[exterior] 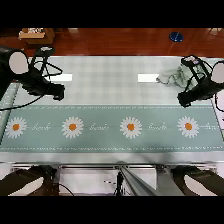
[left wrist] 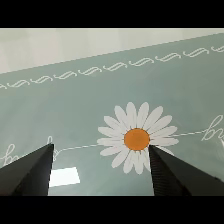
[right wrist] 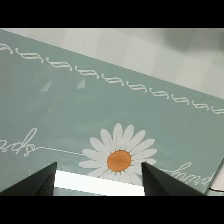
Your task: Fold the shirts.
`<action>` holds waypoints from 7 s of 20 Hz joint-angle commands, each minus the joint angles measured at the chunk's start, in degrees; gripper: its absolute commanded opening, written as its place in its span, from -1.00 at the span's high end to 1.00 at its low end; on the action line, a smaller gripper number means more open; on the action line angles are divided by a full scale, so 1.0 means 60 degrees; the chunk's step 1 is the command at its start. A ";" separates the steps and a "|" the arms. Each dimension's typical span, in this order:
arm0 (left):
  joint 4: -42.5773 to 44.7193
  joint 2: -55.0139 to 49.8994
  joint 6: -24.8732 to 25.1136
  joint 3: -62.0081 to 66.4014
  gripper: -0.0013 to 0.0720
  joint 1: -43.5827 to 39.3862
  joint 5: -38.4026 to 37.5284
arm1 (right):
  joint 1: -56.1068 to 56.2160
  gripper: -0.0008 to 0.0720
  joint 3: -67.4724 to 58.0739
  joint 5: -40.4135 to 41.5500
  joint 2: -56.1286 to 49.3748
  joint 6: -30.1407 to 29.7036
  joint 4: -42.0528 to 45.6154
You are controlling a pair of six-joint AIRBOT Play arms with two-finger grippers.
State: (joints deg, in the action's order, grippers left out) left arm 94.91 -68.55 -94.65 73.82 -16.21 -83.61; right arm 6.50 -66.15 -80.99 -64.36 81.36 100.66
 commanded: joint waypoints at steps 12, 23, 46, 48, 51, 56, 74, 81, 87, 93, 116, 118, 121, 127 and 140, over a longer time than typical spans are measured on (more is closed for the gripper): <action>0.0011 -0.0007 0.0175 0.0011 -1.00 0.0000 0.0000 | 0.0007 -0.64 -0.0007 -0.0004 -0.0007 0.0004 -0.0004; -0.0047 -0.0124 0.2444 0.0011 -1.00 0.0018 0.0393 | 0.0007 -0.64 -0.0007 0.0943 -0.0011 0.0015 0.0004; -0.1570 -0.1271 0.2415 0.0419 -1.00 0.0018 0.1104 | -0.0004 -0.64 -0.0015 0.7034 -0.0007 0.0004 -0.2197; -0.1570 -0.1220 0.2415 0.0576 -1.00 0.0018 0.1075 | -0.0004 -0.64 -0.0015 0.7493 -0.0007 0.0004 -0.2189; -0.1570 -0.1118 0.2415 0.0783 -1.00 0.0018 0.1075 | -0.0004 -0.63 -0.0015 0.8025 0.0000 -0.0277 -0.1690; -0.1574 -0.0765 0.2412 0.0889 -1.00 0.0018 0.1013 | -0.0994 -0.66 -0.0124 0.8633 -0.0787 0.3377 0.2364; -0.1577 -0.0648 0.2408 0.0889 -1.00 0.0018 0.0641 | -0.2860 -0.61 -0.1843 0.7723 -0.6080 0.3625 0.1282; -0.1577 -0.0517 0.2408 0.1104 -1.00 0.0018 0.0419 | -0.2900 0.91 -0.2481 0.7512 -0.5592 0.3803 0.2499; -0.1574 -0.0040 0.2364 0.3708 -1.00 0.0018 -0.0397 | -0.2291 0.91 -0.3770 0.7726 -0.2273 0.3741 0.2273; -0.1577 0.1494 0.1800 0.5974 -1.00 0.0018 -0.0426 | -0.0397 0.91 -0.3982 0.7486 0.1483 0.3300 0.1694; -0.1406 0.3574 0.1249 0.1803 -1.00 0.0018 -0.1351 | 0.4484 0.91 -0.2506 0.0539 -0.3060 0.0831 0.0528; -0.1621 0.3574 0.1224 0.0849 -1.00 0.0018 -0.0874 | 0.4087 0.90 -0.2503 0.0539 -0.3486 0.0834 0.0040; -0.2616 0.3515 0.1228 -0.0645 -1.00 0.0018 0.0605 | 0.3595 -0.14 -0.2506 0.0525 -0.3770 0.0820 0.0051; -0.3657 0.2739 0.1344 -0.3228 -1.00 0.0018 0.3093 | 0.1508 -0.49 -0.2524 0.0117 -0.2441 0.0535 0.1060; -1.1224 -0.3082 0.4688 -0.4386 -1.00 -0.0149 0.4047 | -0.3956 -0.50 -0.2524 -0.0033 -0.1916 -0.0372 -0.3544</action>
State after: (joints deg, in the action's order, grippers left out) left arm 38.04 -80.38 -71.02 47.79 -16.53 -59.57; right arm -14.13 -81.30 -81.82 -75.96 80.36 82.11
